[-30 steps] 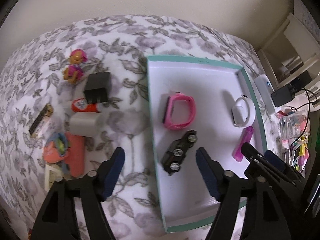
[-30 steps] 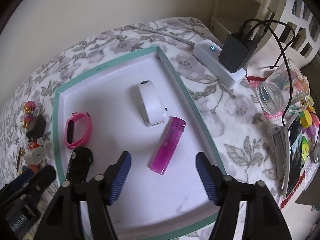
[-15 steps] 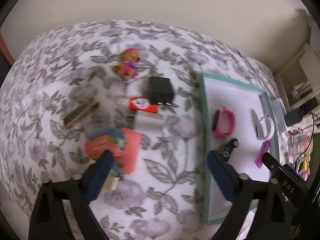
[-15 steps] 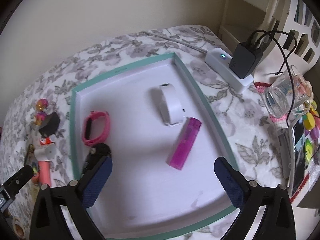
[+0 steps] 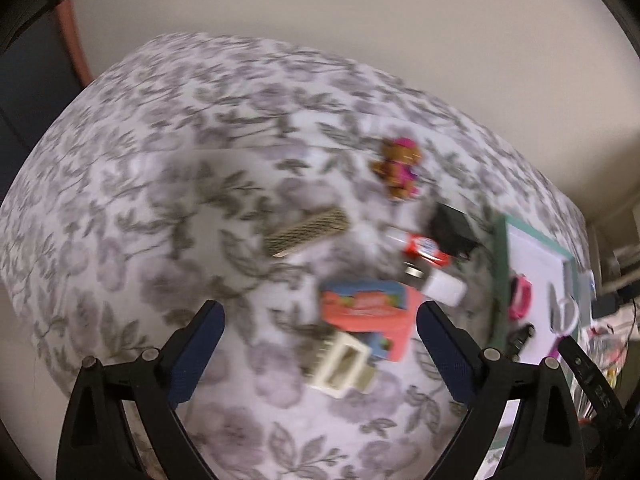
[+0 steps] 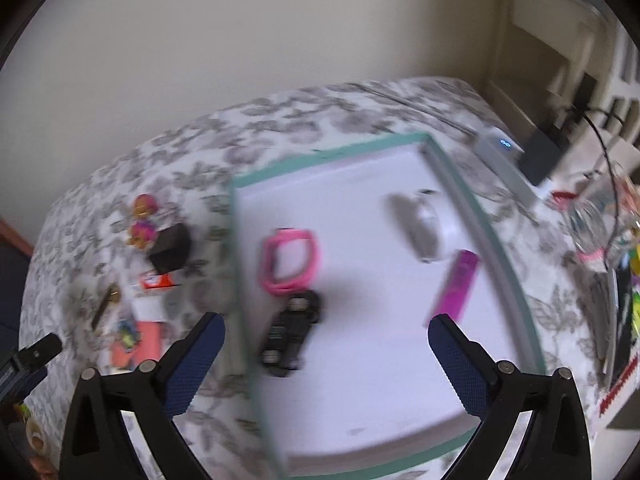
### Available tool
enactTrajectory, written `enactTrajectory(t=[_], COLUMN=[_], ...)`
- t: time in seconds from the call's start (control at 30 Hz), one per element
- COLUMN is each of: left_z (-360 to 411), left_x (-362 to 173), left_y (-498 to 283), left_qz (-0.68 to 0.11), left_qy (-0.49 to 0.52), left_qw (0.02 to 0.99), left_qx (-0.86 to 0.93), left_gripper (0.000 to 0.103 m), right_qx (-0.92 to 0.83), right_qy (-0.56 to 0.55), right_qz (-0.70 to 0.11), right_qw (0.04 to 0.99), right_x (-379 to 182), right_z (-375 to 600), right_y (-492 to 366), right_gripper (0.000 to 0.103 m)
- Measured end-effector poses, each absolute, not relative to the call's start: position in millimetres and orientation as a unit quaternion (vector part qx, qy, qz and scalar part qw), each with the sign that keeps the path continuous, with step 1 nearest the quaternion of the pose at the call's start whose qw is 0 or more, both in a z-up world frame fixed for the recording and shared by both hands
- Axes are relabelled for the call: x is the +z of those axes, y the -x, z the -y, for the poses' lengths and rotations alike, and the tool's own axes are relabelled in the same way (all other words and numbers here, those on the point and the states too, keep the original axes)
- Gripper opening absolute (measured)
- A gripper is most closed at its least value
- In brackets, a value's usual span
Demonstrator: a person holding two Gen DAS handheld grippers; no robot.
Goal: Organize rigid objects
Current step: 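Withdraw both tools from the tray toward the remaining items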
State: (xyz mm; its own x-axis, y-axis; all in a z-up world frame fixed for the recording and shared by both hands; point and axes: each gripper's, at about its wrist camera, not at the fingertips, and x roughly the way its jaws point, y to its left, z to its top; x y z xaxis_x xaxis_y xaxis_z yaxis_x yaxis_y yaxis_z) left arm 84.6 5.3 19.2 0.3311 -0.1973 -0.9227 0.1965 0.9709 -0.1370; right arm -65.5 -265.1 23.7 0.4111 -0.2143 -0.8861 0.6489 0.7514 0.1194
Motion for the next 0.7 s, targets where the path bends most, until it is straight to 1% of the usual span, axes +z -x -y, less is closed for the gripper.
enactTrajectory(t=[0.17,0.37,0.53,0.7], left_z=[-36,-61,-62,-43], left_x=[17,7,0,-20], left_y=[-94,-107,-107,-105], left_qz=[-0.57,-0.586,-0.599,-0.636], left_qy=[0.024,0.041,0.038,0.008], left_qw=[0.816,0.807,0.798,0.768], left_qx=[-0.088,-0.056,-0.052,-0.077], left_gripper=[0.097,0.097,0.097,0.097], right_qx=[-0.228,-0.184,-0.159,-0.169], right_qy=[-0.202,-0.194,-0.184,-0.17], right_qz=[-0.475,-0.494,-0.518,-0.542], right_qw=[0.826,0.827,0.82,0.806], right_x=[27,14,-2,-20], right_z=[227,187,162,154], right_y=[40,10,-7,-11], right_gripper=[0.103,0.103,0.103,0.103])
